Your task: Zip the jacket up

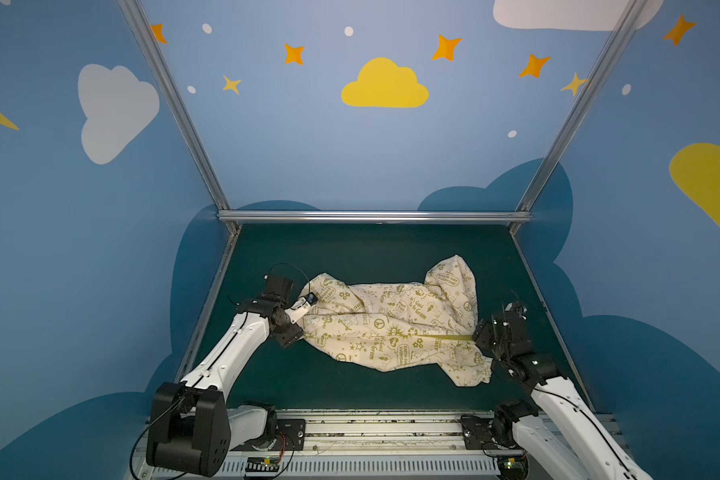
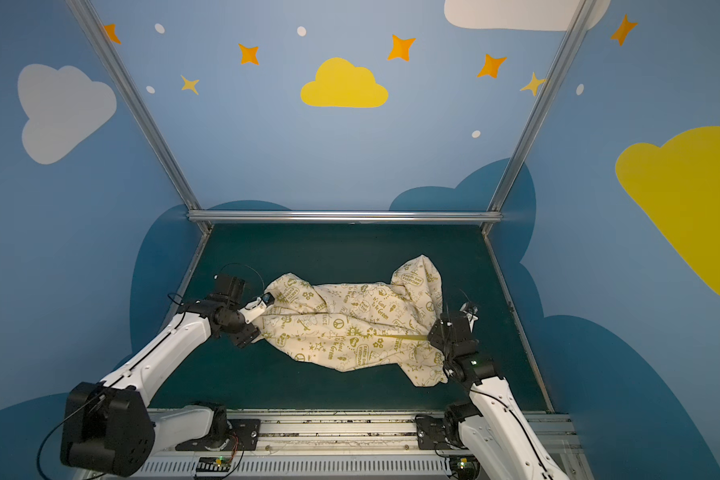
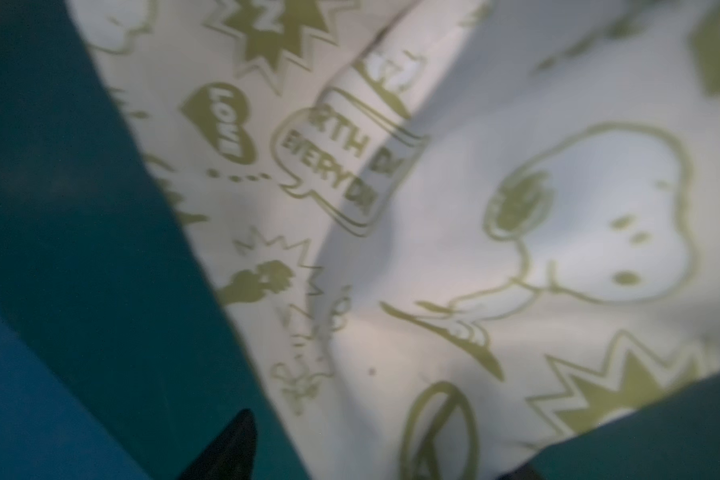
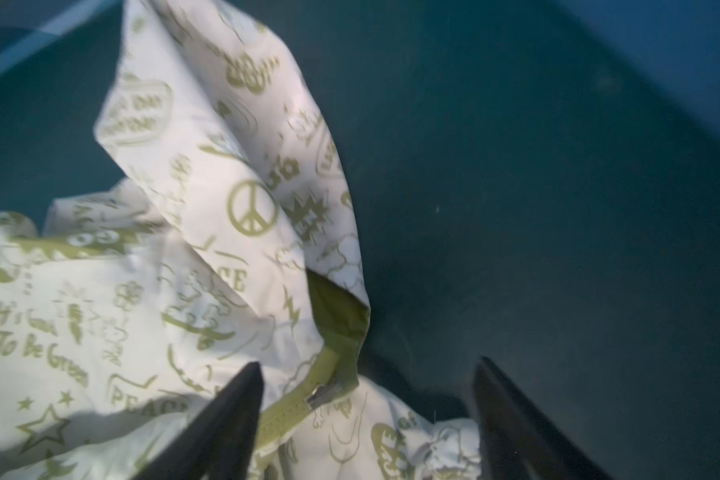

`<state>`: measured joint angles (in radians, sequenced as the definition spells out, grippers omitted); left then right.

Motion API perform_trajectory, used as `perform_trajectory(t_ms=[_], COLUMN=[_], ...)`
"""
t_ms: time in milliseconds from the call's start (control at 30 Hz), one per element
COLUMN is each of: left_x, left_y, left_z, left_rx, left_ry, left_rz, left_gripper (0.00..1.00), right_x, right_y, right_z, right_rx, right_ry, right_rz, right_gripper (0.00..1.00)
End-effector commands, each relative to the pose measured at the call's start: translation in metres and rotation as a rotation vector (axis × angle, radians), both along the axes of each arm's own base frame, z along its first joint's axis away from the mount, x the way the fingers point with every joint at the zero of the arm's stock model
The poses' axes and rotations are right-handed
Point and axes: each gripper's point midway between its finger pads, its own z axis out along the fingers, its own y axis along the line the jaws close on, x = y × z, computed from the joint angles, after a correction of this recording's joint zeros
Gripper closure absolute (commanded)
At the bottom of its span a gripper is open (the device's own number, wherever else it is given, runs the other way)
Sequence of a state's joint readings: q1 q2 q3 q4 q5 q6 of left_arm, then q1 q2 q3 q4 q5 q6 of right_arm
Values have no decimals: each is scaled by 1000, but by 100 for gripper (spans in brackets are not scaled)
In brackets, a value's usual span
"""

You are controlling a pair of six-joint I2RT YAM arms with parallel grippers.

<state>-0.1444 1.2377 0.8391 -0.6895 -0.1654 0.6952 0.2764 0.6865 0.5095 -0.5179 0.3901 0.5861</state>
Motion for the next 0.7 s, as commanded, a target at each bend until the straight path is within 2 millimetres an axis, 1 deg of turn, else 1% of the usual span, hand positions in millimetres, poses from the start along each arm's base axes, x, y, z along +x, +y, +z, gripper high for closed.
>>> perform_trajectory(t_ms=[0,67,100,167,233,267,300,367,433,500,533,600,667], left_x=[57,76,80,80,79,76,73,67,62,59,59,63,68], left_y=[8,11,11,12,15,18,23,32,37,46,50,58,58], left_z=[64,95,106,114,113,107,100,85,65,44,39,38,39], left_rx=[-18,-193,-310,-489,-568,-578,-585,-598,-600,-612,-606,-606,-632], left_ry=[-309,-464,-513,-572,-644,-675,-704,-719,-669,-588,-565,-564,-599], left_rz=[94,241,312,397,444,461,496,564,587,650,680,733,739], left_gripper=[1,1,1,1,1,1,1,1,1,1,1,1,1], right_x=[14,23,29,42,54,59,62,68,72,75,76,80,84], right_y=[-11,-9,-8,-4,1,1,-4,-10,-16,-23,-23,-21,-21], right_z=[51,59,60,60,60,61,57,45,32,20,16,11,10], right_rx=[-145,-206,-242,-306,-353,-369,-376,-365,-354,-329,-320,-307,-312], right_ry=[-115,-134,-155,-209,-288,-326,-338,-329,-302,-292,-296,-341,-392], right_rz=[35,80,103,152,195,197,174,154,143,117,115,122,123], right_gripper=[14,14,14,14,14,14,14,14,14,14,14,14,14])
